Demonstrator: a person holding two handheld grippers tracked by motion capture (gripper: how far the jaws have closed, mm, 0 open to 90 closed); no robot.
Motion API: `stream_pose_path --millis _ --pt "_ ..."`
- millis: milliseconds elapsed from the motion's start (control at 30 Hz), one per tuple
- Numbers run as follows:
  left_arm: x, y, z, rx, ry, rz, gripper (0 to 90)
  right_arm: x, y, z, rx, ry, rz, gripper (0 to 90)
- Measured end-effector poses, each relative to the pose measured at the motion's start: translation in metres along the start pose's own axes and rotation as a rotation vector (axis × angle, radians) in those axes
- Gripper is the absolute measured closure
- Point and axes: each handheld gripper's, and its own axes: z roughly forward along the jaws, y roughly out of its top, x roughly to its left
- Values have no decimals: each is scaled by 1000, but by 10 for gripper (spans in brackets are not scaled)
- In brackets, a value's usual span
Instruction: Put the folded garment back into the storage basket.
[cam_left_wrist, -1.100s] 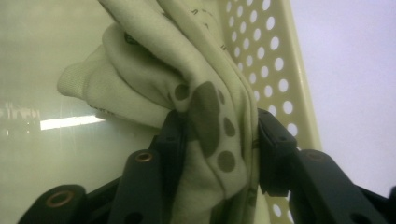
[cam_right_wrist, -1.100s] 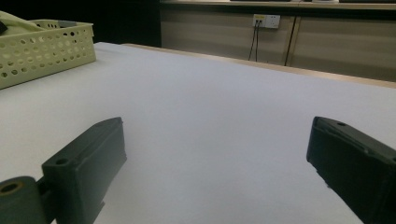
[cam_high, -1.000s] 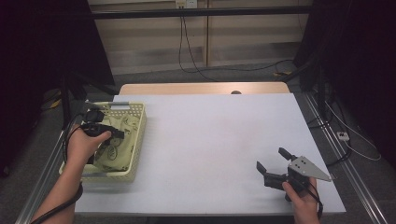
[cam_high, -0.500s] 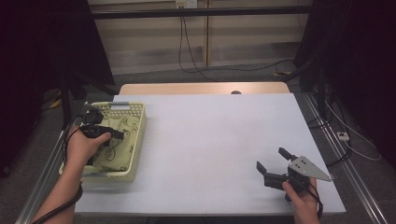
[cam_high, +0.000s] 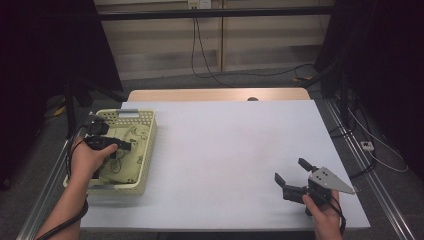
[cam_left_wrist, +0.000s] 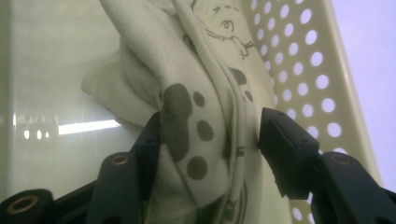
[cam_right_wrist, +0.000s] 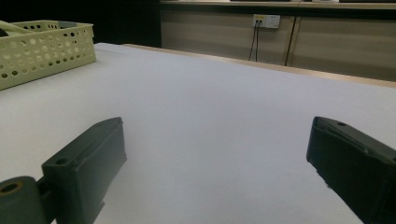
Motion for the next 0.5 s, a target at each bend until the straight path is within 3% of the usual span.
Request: stream_pose_path --millis 500 --pt "6 -5 2 -19 27 23 403 1 0 0 -1 2 2 43"
